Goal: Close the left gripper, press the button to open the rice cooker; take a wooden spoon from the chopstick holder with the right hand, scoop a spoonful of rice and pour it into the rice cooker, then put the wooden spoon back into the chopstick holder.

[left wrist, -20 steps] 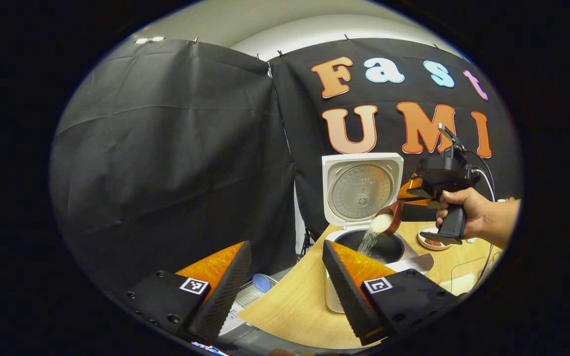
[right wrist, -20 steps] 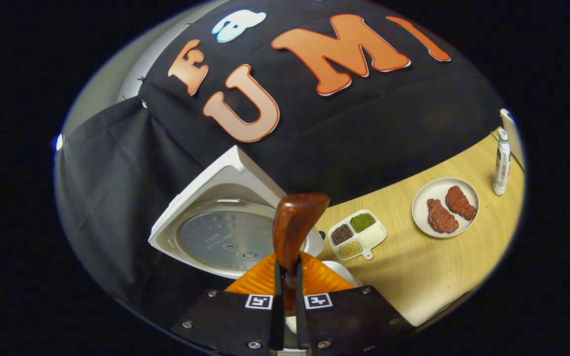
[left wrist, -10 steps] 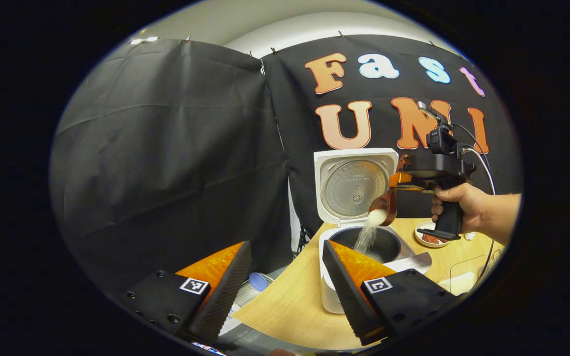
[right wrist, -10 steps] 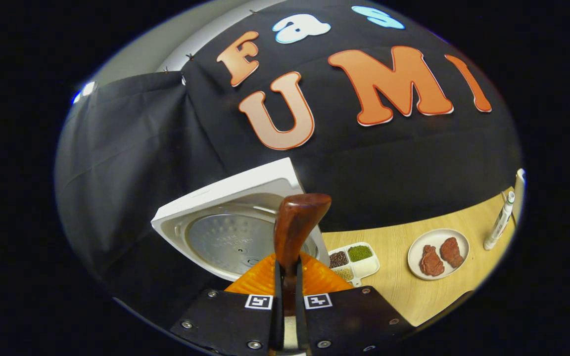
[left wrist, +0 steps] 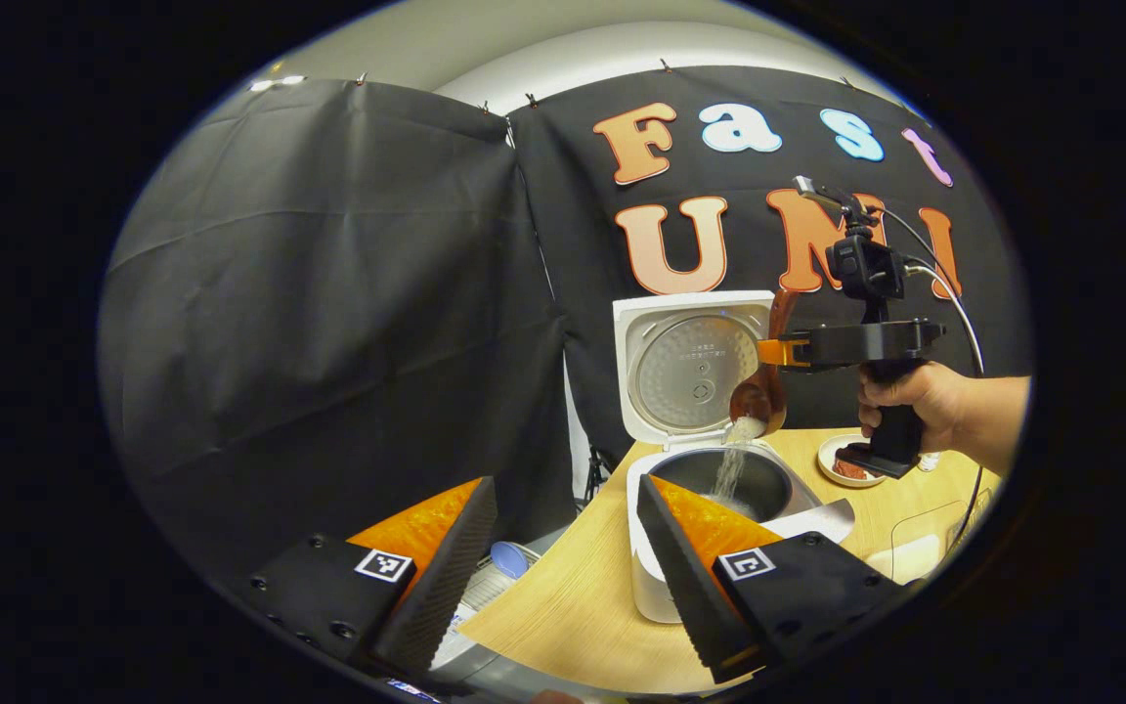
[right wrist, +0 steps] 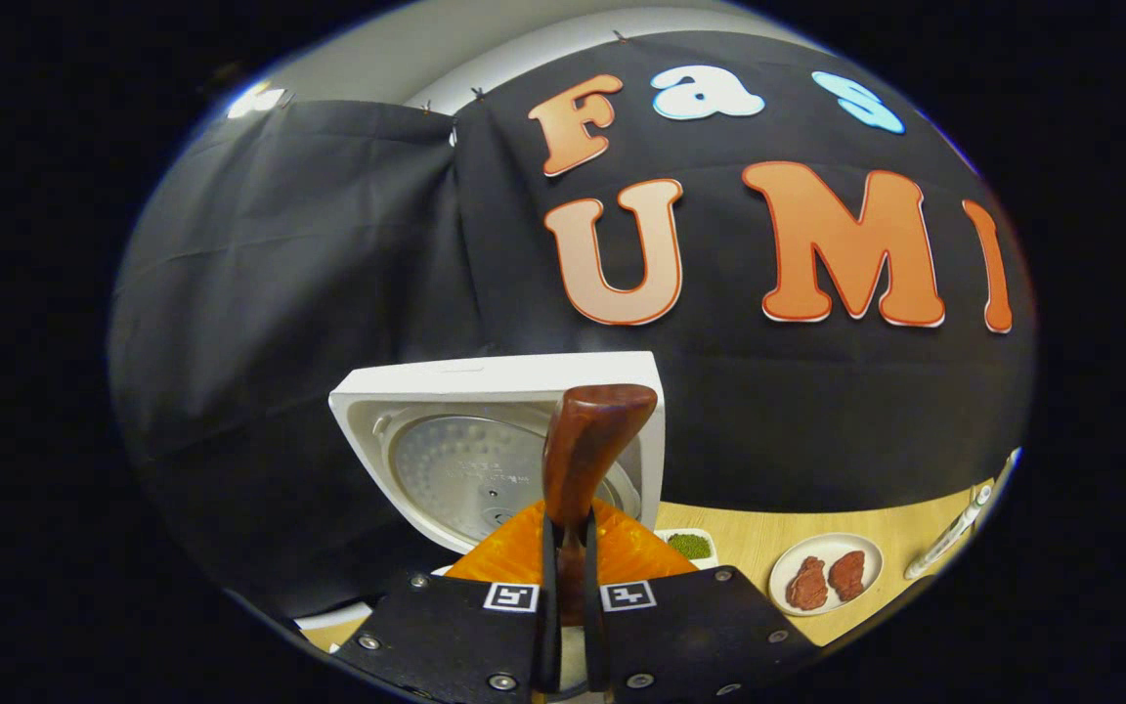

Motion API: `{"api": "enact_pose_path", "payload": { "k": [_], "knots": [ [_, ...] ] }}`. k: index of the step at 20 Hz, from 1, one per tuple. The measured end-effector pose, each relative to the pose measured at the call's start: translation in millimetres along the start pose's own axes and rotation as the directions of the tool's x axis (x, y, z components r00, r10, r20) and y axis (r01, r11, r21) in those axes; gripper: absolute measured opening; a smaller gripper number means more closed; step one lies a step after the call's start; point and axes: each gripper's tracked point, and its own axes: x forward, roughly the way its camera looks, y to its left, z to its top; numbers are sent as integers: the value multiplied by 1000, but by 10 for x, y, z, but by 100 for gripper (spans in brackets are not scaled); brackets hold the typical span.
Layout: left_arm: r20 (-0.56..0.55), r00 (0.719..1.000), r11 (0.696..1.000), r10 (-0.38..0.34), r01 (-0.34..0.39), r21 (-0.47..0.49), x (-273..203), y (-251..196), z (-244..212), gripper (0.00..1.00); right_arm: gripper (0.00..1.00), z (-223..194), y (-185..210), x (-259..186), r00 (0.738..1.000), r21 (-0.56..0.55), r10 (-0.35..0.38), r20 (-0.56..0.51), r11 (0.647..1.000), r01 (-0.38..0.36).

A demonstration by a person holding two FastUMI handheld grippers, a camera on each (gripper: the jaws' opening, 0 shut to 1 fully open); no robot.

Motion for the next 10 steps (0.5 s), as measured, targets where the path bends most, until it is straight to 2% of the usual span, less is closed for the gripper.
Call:
{"api": "enact_pose_path", "payload": {
  "k": [5,10],
  "knots": [
    [9,1000,1000,-9,9,9,-3,10,20,98,9,102,149,-104,998,-142,56,37,989,-50],
    [13,1000,1000,-9,9,3,-26,11,27,98,9,152,236,-225,990,-208,133,46,971,-121]
  ]
}}
